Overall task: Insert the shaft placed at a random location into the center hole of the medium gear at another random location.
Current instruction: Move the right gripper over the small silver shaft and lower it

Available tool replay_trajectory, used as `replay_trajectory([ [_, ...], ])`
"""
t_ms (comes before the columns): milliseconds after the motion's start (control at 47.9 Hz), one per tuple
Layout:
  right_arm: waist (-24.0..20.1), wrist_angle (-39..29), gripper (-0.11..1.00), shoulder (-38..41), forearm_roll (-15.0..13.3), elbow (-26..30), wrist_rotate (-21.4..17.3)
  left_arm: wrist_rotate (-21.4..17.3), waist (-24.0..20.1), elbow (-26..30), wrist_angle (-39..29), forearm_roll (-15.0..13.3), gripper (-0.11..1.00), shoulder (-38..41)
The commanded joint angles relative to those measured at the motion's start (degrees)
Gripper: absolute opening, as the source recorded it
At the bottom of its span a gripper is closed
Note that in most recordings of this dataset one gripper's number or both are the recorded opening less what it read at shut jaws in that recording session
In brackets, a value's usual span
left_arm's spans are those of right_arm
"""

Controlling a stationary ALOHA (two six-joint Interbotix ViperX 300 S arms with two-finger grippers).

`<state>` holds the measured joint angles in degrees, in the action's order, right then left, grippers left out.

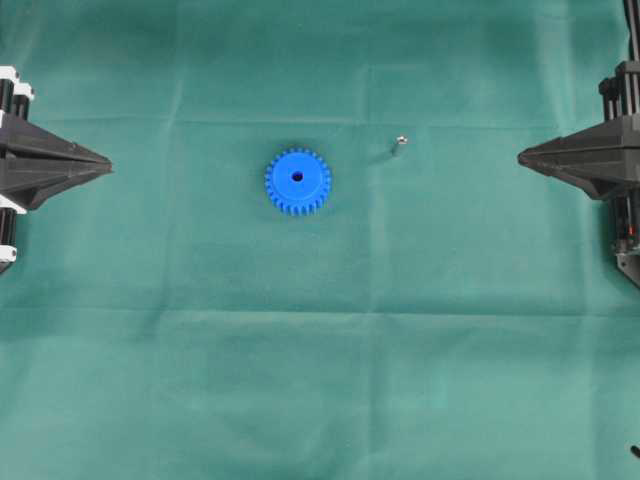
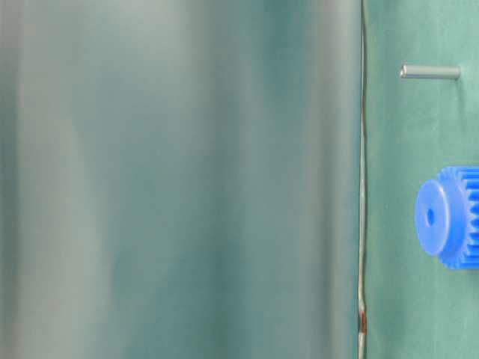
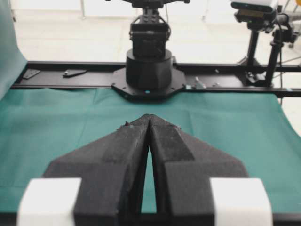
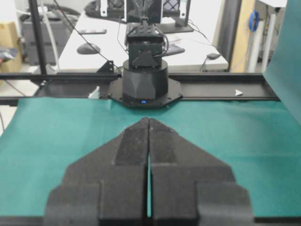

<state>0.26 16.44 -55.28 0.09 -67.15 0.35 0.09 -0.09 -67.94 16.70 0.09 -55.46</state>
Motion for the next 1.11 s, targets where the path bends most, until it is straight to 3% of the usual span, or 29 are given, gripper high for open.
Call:
replay_trajectory([
  [0,0.0,0.5,0.01,0.4,0.0,0.5,0.2,0.1,0.1,2.2,-1.8,0.8,0.00,0.2],
  [334,4.8,-3.3,0.01,-0.2,0.1,1.6,0.0,0.1,0.1,2.4,-3.3,0.8,0.00,-0.9],
  [585,9.3,-2.5,0.03,7.3,0.2,0.4,-0.2,0.1,0.0,2.4,-3.4,0.8,0.00,-0.9],
  [689,12.0,-0.8,0.20,12.5,0.9,0.3,-0.2,0.1,0.1,2.4,-3.4,0.8,0.00,-0.9],
  [940,14.8,1.4,0.90,28.8,0.3,2.4,0.8,0.1,0.1,2.4,-3.5,0.8,0.00,-0.9],
  [981,15.0,2.5,0.94,32.1,0.3,3.1,1.0,0.1,0.0,2.4,-3.5,0.8,0.00,-0.9],
  [1086,15.6,5.3,0.89,38.1,0.3,4.0,1.2,0.1,0.0,2.4,-3.5,0.8,0.00,-0.9],
])
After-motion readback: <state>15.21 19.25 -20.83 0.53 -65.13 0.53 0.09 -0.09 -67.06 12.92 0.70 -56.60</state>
